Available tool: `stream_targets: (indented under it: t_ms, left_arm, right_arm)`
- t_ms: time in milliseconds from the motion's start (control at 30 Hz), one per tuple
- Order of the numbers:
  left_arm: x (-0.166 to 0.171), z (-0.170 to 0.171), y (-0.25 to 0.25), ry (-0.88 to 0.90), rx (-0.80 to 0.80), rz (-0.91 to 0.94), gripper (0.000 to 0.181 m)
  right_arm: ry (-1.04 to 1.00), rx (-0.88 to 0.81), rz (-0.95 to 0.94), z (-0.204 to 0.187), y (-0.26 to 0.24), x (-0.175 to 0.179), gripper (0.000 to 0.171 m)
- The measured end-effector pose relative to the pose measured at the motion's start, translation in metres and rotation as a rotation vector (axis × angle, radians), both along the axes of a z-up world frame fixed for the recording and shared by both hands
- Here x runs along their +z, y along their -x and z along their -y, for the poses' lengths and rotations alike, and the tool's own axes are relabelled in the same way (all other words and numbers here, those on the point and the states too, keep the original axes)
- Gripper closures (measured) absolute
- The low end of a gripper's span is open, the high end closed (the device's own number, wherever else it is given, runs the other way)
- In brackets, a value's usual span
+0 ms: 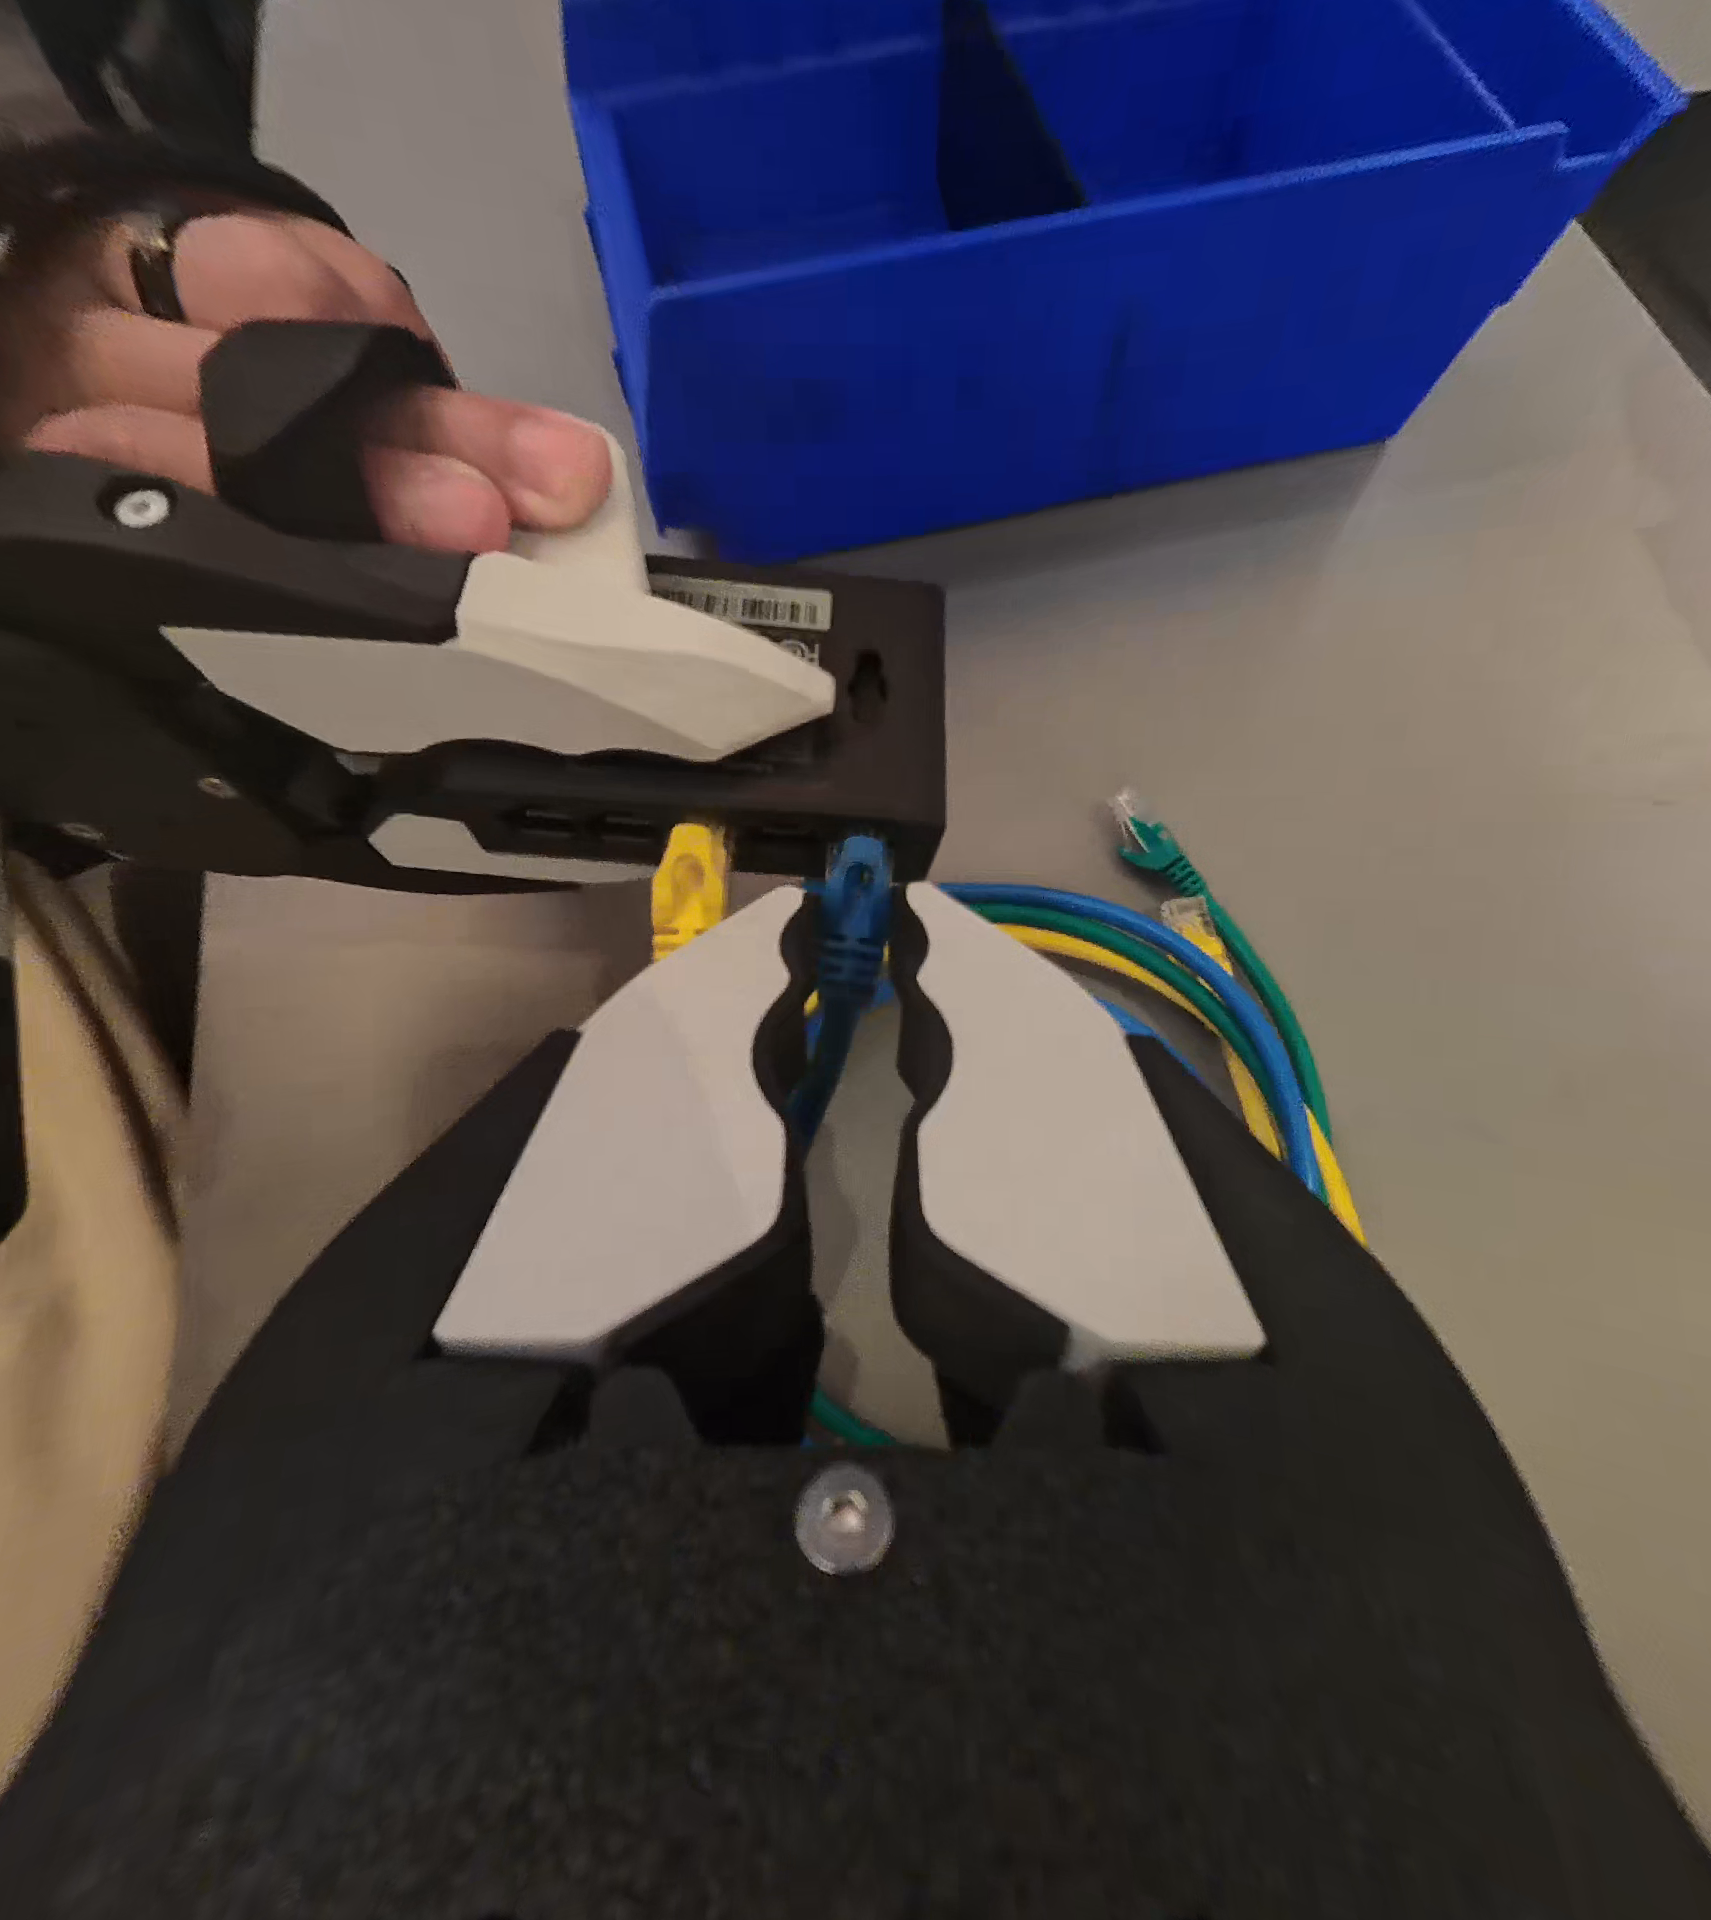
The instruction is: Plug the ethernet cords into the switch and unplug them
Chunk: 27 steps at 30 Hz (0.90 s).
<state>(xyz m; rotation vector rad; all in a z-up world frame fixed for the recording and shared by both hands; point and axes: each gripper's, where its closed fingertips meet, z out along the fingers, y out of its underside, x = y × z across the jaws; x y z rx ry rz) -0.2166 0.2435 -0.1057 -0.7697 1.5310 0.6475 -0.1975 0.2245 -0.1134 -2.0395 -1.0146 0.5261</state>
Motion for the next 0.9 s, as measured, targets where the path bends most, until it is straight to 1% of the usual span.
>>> stream_targets:
  t_ms: [67,167,200,300,433,467,533,600,633,667,867,900]
  left_arm:
    - [-0.003,-0.004,0.001,0.045,-0.001,-0.002,0.151]
    - [-0.007,-0.005,0.001,0.090,0.004,-0.017,0.150]
    - [-0.009,-0.004,0.000,0.090,0.005,-0.027,0.150]
    - [-0.012,0.000,-0.006,0.095,-0.005,-0.033,0.150]
    - [-0.012,0.009,-0.013,0.138,-0.010,-0.024,0.151]
    - [-0.010,0.010,-0.014,0.126,-0.014,-0.023,0.151]
    - [-0.006,0.006,-0.011,0.100,0.003,-0.016,0.151]
    - [-0.005,-0.002,-0.005,0.105,0.044,-0.009,0.151]
    - [-0.004,-0.002,-0.003,0.106,0.035,0.000,0.151]
    - [-0.003,0.000,-0.003,0.098,0.024,0.004,0.151]
    - [-0.002,0.001,-0.004,0.054,0.017,0.001,0.151]
    - [0.000,0.001,-0.004,0.042,0.011,0.008,0.151]
  right_arm:
    - [-0.004,-0.026,0.015,0.000,-0.002,-0.003,0.158]
    - [0.034,-0.069,-0.049,0.003,-0.004,-0.004,0.158]
    - [0.043,-0.082,-0.045,0.004,-0.006,-0.007,0.158]
    - [0.062,-0.082,0.022,0.011,-0.013,-0.010,0.158]
    - [0.130,-0.085,-0.011,0.022,-0.021,-0.009,0.158]
    - [0.118,-0.079,-0.015,0.023,-0.021,-0.008,0.158]
    - [0.014,-0.095,-0.014,0.019,-0.021,-0.003,0.158]
    - [-0.037,-0.119,0.059,0.018,-0.026,-0.007,0.159]
    - [-0.067,-0.122,0.056,0.018,-0.025,-0.005,0.157]
    - [-0.080,-0.119,0.030,0.018,-0.023,-0.003,0.159]
    - [-0.058,-0.132,-0.004,0.012,-0.016,-0.005,0.158]
    - [-0.031,-0.125,-0.043,0.013,-0.014,-0.004,0.156]
